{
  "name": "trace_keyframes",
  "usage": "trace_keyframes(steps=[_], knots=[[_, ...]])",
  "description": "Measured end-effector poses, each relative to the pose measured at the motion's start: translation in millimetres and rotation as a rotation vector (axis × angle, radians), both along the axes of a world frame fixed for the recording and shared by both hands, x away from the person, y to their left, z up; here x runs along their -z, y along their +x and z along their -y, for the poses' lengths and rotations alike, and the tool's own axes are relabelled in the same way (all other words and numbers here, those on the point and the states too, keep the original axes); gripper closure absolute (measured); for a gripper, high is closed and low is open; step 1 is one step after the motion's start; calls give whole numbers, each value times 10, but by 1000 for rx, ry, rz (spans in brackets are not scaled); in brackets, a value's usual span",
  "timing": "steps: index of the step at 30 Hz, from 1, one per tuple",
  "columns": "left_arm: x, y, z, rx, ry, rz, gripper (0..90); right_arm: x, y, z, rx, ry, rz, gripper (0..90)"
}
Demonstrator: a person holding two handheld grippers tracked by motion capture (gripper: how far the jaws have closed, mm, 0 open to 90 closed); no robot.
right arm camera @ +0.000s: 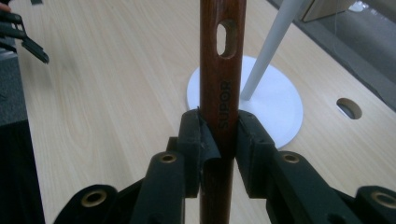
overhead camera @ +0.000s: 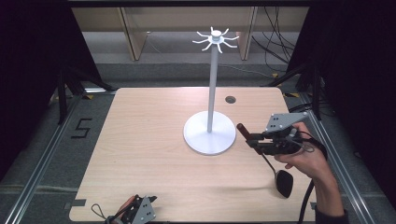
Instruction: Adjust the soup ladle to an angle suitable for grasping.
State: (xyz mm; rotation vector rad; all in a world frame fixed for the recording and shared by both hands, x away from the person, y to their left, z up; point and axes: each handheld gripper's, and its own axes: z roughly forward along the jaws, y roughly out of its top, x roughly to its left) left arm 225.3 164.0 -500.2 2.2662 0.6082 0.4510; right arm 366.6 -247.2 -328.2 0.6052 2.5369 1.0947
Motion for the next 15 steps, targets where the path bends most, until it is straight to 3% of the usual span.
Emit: trace_keyframes(steps=[11,12,13,15], knots=[[5,4,-1,4,-1,-3,153,-137,-27,200,-8,120,34,739],[3,3,0,4,-1,-3,152,-158,-17,236,-13,139,71,739],[2,2,2,7,2,-6,153,-164,-43,241,7,161,40,739],[5,-1,1,3,0,-9,153,-192,-50,262,7,180,44,739]])
